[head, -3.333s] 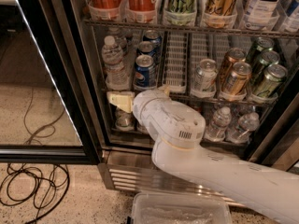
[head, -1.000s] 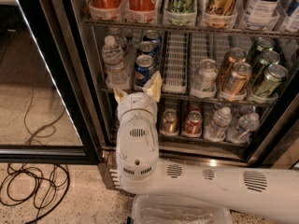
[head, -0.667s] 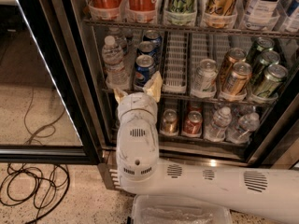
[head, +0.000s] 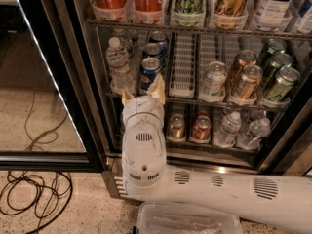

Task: Pick pepsi can from middle shelf of fridge

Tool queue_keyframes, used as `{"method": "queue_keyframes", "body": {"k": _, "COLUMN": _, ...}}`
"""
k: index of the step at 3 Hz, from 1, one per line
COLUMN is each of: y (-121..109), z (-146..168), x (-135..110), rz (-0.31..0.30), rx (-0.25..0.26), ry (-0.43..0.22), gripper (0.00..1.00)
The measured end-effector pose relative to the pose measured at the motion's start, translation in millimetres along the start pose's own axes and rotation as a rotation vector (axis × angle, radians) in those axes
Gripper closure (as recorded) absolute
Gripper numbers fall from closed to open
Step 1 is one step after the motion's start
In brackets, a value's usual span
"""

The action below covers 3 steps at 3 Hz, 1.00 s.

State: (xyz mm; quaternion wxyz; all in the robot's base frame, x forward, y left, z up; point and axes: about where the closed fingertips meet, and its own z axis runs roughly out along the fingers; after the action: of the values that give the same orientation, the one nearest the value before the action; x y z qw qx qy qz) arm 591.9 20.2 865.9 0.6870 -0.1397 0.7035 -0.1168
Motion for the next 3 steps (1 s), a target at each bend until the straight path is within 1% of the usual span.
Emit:
{"method": "queue_keyframes", "body": {"k": 1, "y": 0, "z": 5, "x": 0, "rz": 0.011, "rx": 0.003, "ry": -0.001, "gripper": 0.31}}
{"method": "queue_keyframes", "body": {"k": 3, "y": -3, "z": 18, "x": -2, "rz": 0.069, "rx": 0.026, "ry": -0.007, "gripper": 0.32}}
